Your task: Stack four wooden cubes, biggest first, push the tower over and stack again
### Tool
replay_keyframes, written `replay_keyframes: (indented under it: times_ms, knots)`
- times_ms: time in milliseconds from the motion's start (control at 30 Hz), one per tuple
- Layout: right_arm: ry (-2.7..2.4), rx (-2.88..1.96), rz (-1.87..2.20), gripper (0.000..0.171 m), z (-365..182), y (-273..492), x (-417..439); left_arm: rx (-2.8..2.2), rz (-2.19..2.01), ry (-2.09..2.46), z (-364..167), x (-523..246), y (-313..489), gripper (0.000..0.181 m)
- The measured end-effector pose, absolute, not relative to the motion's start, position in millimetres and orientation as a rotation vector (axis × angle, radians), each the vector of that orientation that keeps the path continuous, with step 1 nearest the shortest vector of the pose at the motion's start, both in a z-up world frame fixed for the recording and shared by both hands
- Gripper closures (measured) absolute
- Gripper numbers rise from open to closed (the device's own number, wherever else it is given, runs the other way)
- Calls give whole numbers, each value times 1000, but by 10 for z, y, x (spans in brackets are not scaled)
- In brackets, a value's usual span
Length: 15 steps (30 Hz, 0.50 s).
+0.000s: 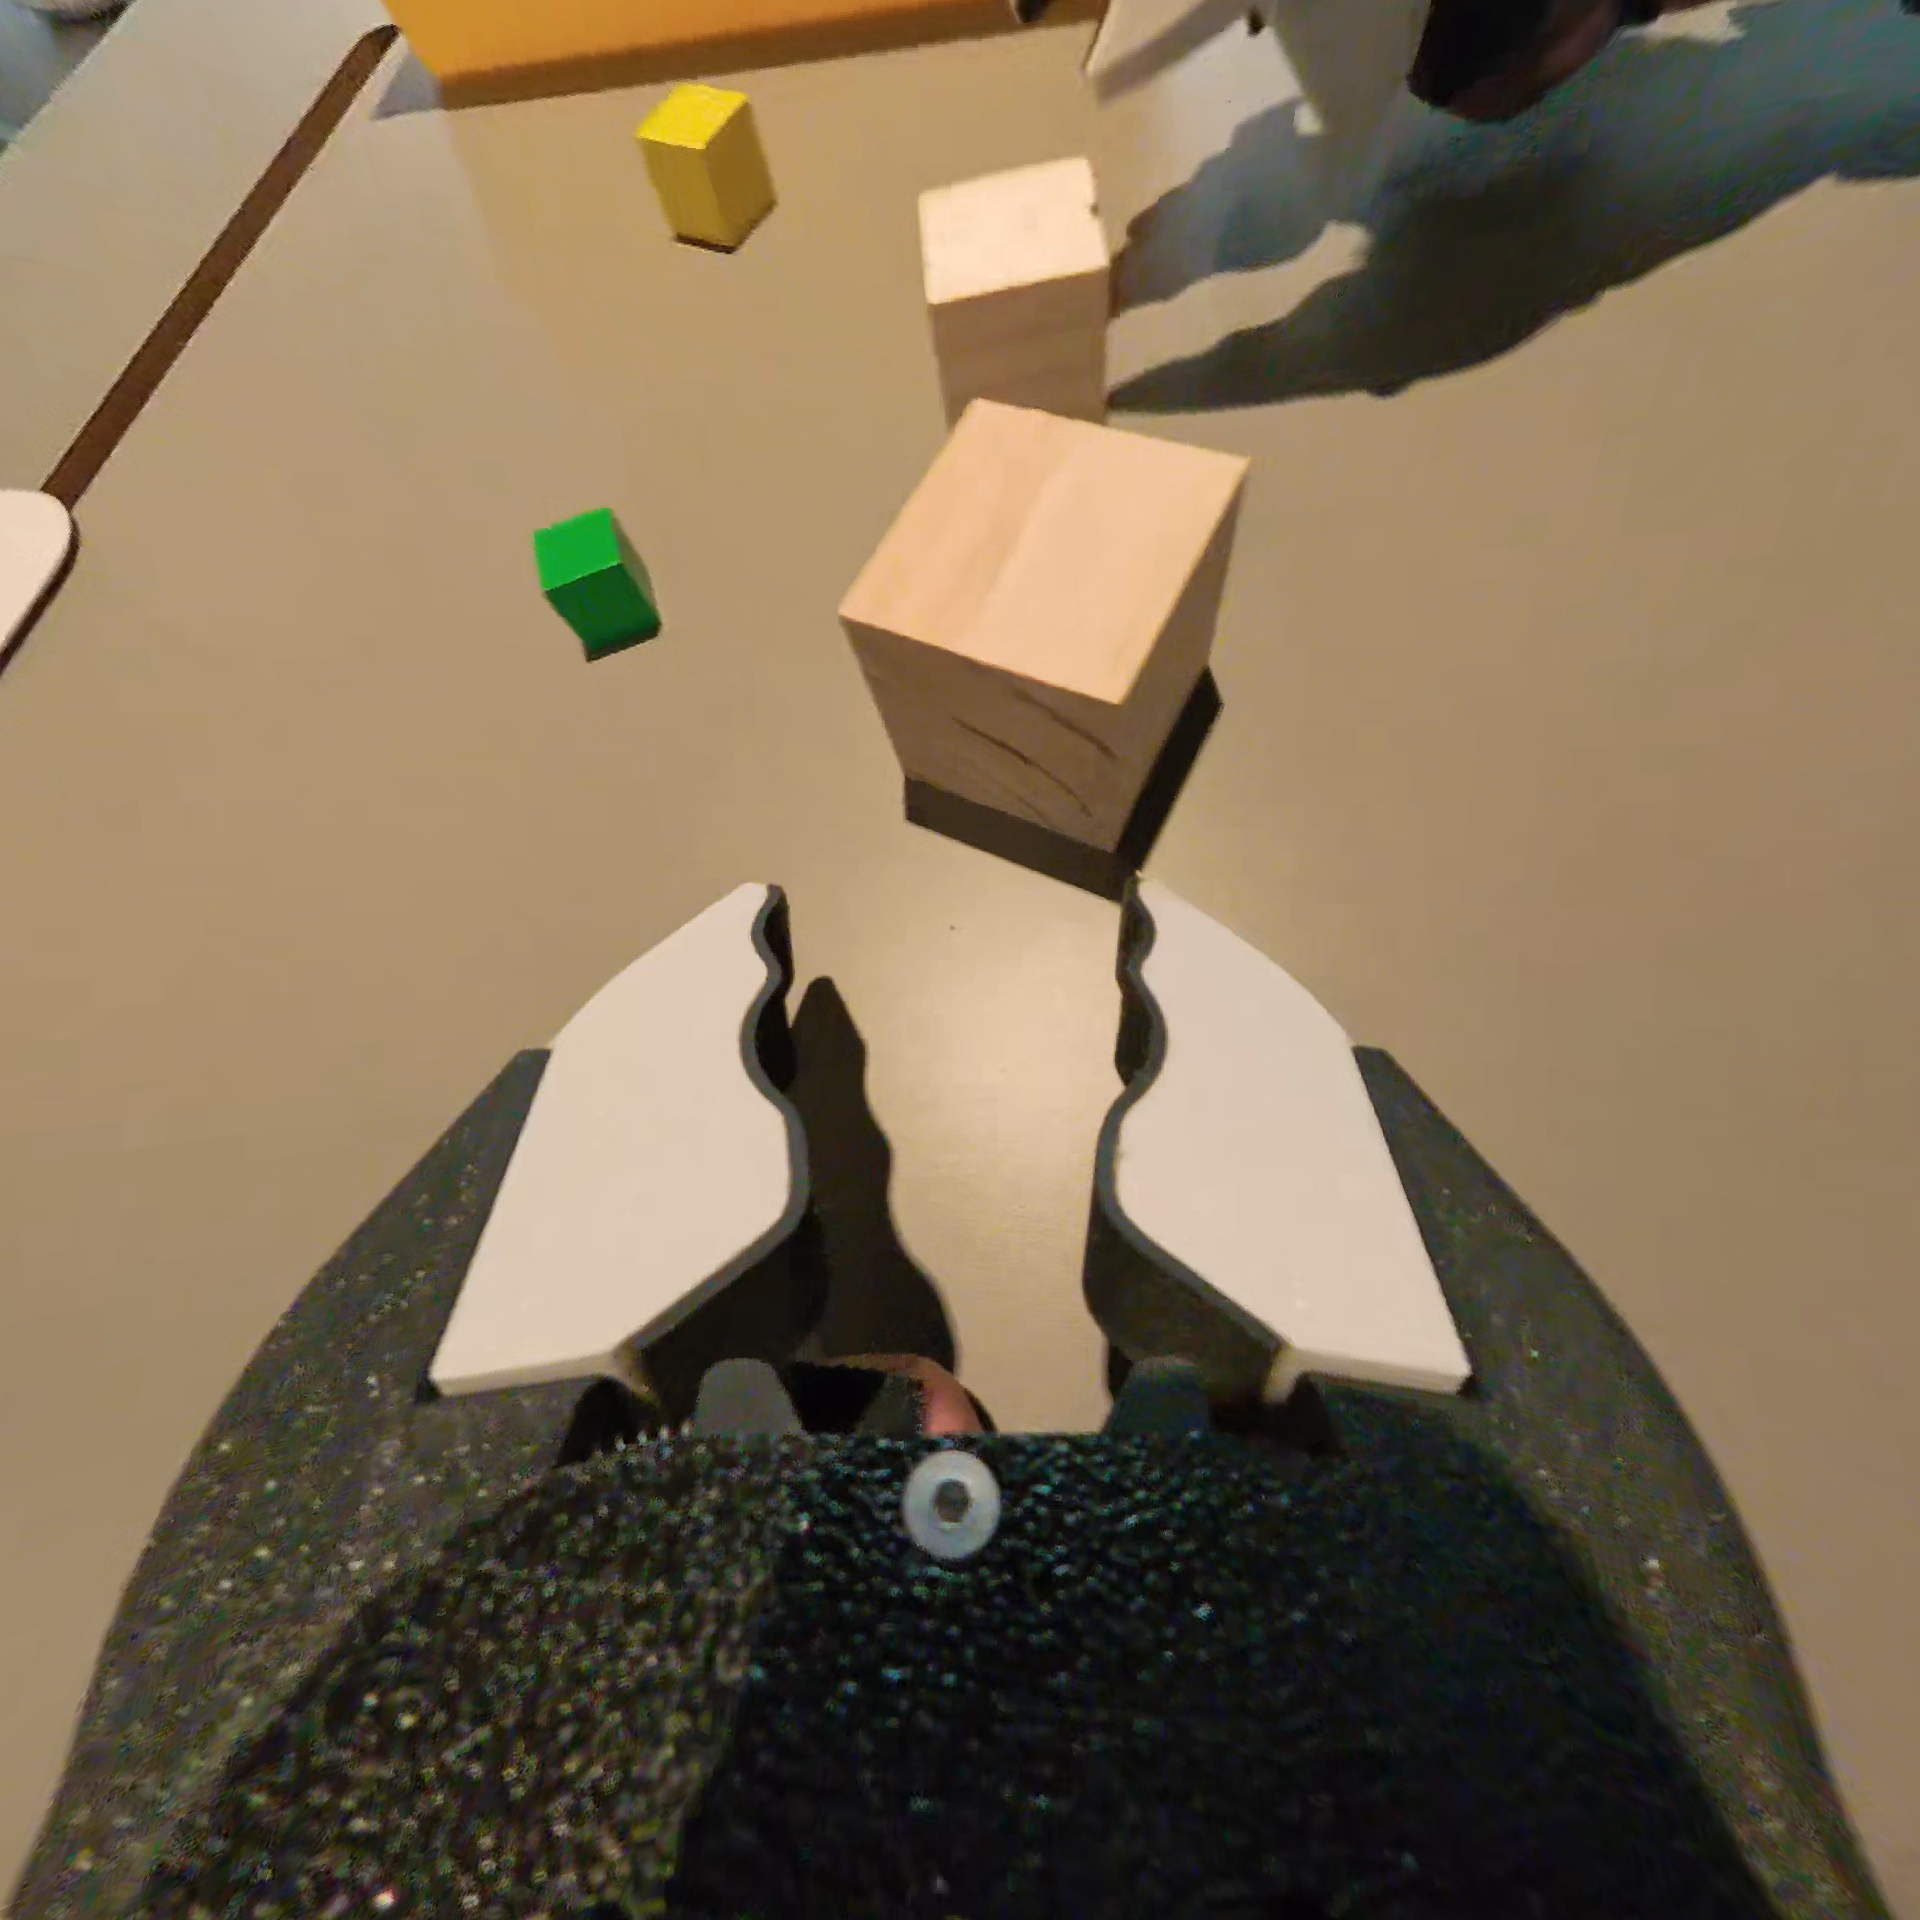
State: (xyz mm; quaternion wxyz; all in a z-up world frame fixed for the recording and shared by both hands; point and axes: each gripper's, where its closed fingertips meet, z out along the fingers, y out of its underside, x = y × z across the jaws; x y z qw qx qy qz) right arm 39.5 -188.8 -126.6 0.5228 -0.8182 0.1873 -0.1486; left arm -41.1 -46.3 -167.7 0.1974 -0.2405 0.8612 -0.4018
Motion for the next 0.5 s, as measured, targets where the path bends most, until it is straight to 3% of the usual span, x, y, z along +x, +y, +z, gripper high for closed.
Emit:
replay_keyframes:
  times_ms: [100,333,500]
  knots:
    - [357,-1936,-242,149,-1175,-1606,-44,-640,-1126,2432,-1687,-455,-520,126]
    - [227,-2206,-209,145,-1549,-1173,-316,-582,-1165,2469,-1680,-539,-697,134]
    - [153,-2248,-208,140,-1553,-982,-287,-611,-1131,2452,-1694,-514,-691,124]
